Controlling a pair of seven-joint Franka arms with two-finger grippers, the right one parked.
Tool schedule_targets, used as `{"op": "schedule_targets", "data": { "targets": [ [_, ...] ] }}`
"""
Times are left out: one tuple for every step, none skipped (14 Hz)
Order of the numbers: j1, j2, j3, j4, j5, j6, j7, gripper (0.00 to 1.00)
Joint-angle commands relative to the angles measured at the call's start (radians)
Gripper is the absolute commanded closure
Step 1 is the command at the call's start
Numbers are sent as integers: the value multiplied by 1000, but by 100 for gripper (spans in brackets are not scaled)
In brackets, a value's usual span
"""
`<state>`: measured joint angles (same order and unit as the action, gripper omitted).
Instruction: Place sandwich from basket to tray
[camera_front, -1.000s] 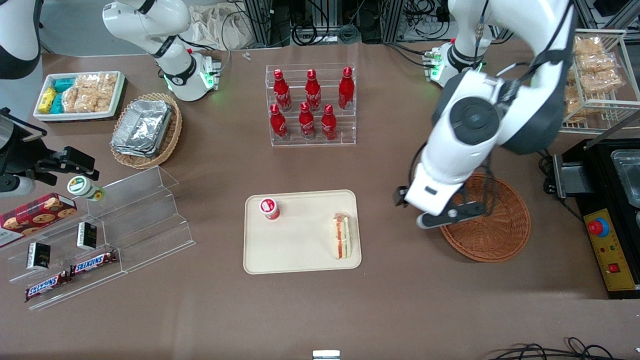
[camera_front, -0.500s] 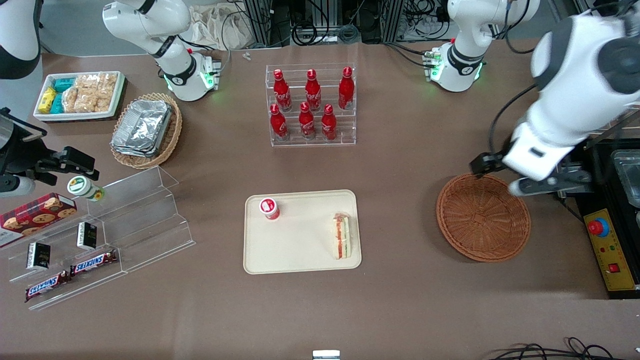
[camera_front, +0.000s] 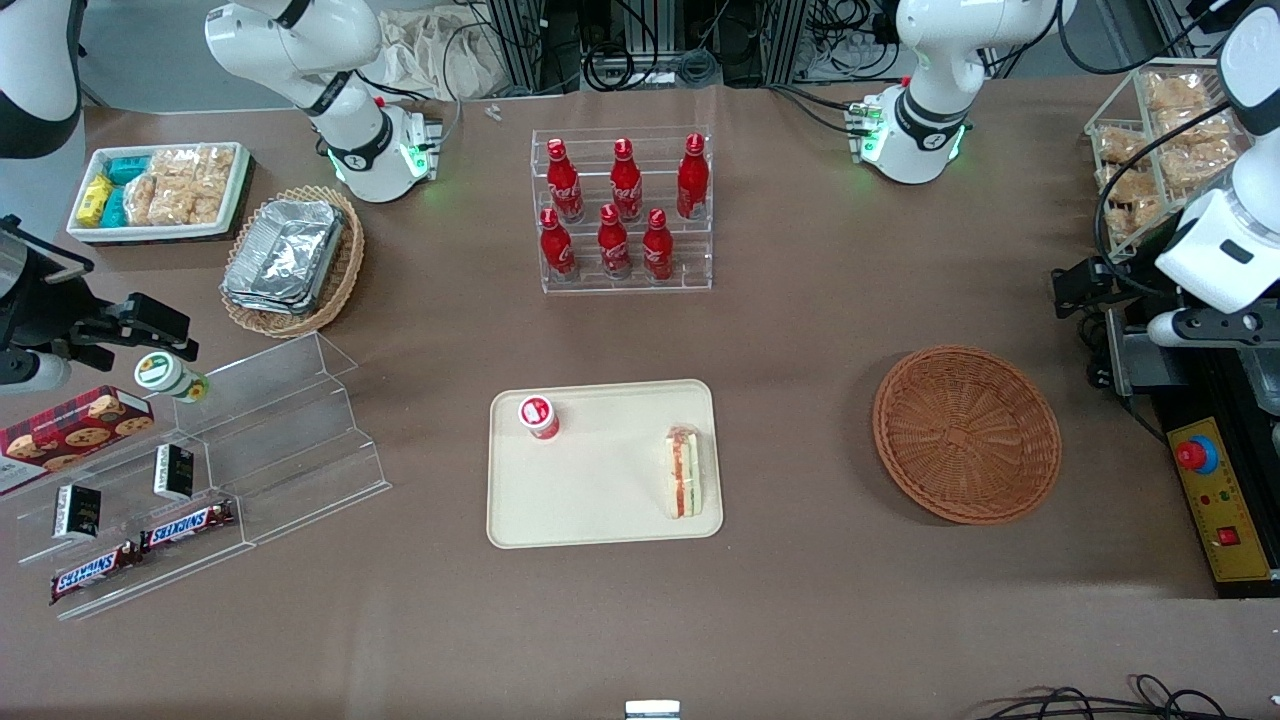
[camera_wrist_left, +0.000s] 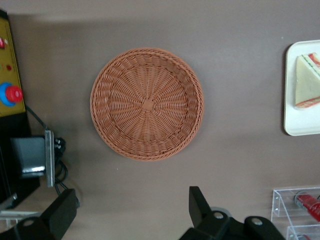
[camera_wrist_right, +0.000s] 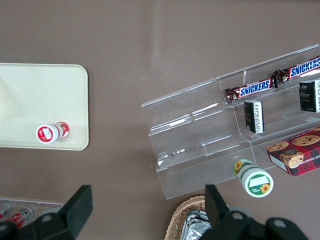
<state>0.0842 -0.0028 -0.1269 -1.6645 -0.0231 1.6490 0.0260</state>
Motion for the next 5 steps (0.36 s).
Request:
{"op": "schedule_targets", "data": {
  "targets": [
    [19, 52, -13, 80, 6, -26, 66, 0],
    [20, 56, -13, 94, 6, -28, 68, 0],
    [20, 67, -13, 104, 5, -28, 66, 0],
    [20, 70, -13, 111, 6, -28, 66, 0],
    [20, 70, -13, 108, 6, -29, 68, 0]
  ]
}}
